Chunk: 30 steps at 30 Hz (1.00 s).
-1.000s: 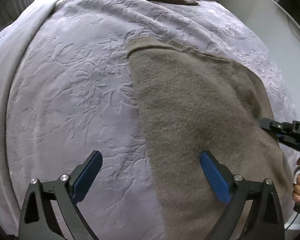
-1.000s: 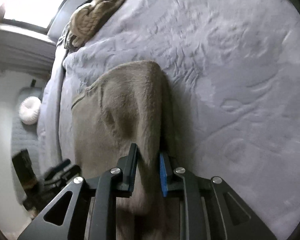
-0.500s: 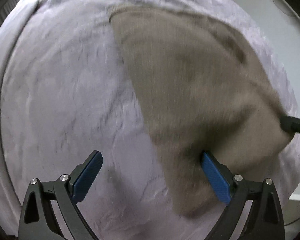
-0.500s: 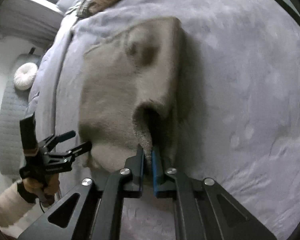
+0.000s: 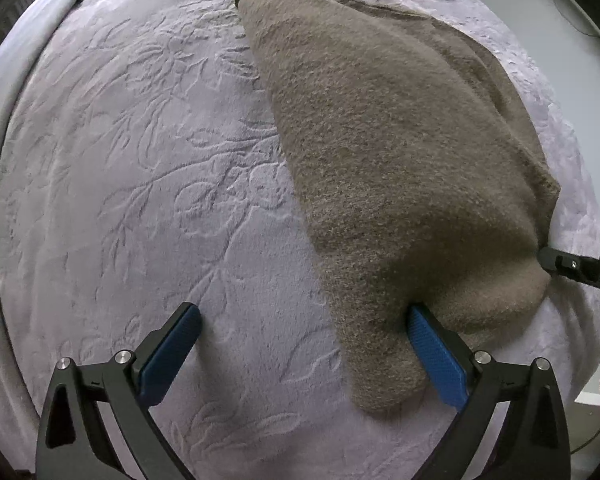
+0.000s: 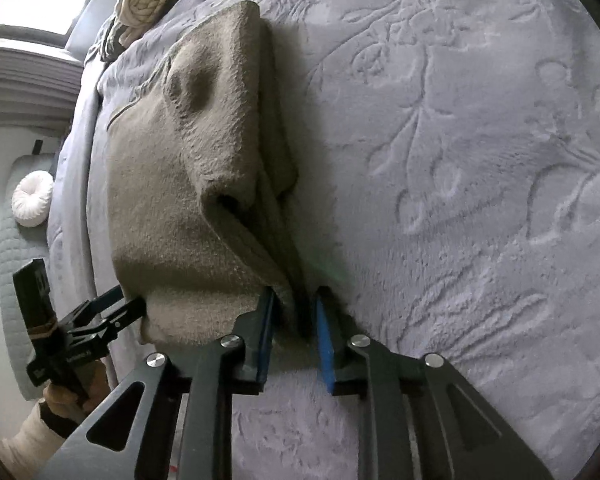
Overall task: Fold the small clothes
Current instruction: 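Open the right gripper and release the sweater's folded side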
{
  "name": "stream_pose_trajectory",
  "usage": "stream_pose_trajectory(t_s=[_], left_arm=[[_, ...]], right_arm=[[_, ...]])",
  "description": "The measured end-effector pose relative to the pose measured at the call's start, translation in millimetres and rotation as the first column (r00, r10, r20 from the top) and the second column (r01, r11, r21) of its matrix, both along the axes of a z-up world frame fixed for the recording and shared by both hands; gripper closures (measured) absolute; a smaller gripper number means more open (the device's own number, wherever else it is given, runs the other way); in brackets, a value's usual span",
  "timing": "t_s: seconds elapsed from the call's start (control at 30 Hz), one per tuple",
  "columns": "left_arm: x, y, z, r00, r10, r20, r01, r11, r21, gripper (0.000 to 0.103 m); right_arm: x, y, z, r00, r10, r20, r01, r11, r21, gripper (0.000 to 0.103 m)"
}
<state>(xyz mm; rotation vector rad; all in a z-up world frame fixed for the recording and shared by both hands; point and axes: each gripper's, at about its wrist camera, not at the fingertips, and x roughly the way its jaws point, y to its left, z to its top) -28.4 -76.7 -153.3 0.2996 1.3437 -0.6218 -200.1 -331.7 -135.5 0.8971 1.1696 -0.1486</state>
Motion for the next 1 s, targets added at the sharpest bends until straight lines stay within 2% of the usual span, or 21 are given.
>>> stream_pose_trajectory(t_s=[0.13, 0.37, 0.43, 0.77, 1.0], left_arm=[[8, -17, 1, 1.000, 0.004, 0.000, -0.004, 1.000, 0.014, 0.001], [12, -20, 7, 1.000, 0.005, 0.016, -0.005, 1.000, 0.020, 0.001], [13, -20, 8, 1.000, 0.009, 0.013, -0.010, 1.000, 0.019, 0.001], [14, -9, 19, 1.000, 0.015, 0.009, -0.015, 0.999, 0.030, 0.001], [24, -4, 36, 1.000, 0.022, 0.013, -0.023, 0.999, 0.029, 0.001]], right_arm=[[1, 3, 0, 1.000, -0.018, -0.008, 0.018, 1.000, 0.012, 0.077], [-1, 2, -1, 0.999, -0.032, -0.016, 0.032, 0.999, 0.020, 0.074], [-1, 1, -1, 0.999, -0.038, -0.019, 0.038, 0.999, 0.024, 0.071], [-9, -2, 20, 0.998, -0.065, -0.004, 0.065, 0.998, -0.020, 0.045], [-16, -16, 24, 0.990, -0.133, 0.037, 0.132, 0.991, 0.016, 0.043]])
